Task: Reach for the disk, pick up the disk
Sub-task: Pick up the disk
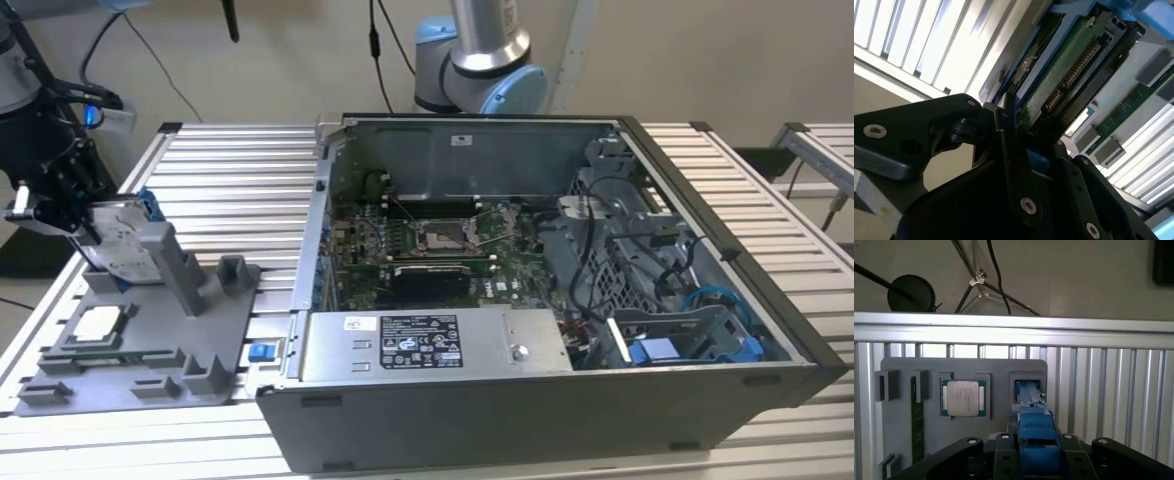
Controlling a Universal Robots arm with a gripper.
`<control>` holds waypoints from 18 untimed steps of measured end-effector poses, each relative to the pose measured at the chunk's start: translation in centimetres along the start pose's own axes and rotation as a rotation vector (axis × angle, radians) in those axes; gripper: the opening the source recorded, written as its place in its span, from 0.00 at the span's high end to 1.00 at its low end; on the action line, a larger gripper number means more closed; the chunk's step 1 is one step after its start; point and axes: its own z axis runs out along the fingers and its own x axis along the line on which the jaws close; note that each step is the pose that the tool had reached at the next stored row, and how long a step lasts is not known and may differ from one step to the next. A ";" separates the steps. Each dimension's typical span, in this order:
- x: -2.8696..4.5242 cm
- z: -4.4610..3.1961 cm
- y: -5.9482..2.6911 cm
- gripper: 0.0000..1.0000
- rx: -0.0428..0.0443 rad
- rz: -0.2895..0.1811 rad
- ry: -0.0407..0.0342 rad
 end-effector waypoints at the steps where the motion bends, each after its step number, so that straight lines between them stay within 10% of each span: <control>1: 0.00 0.00 0.00 1.00 0.0001 0.000 -0.0001; 18: -0.04 -1.09 0.03 1.00 0.0000 0.000 -0.0003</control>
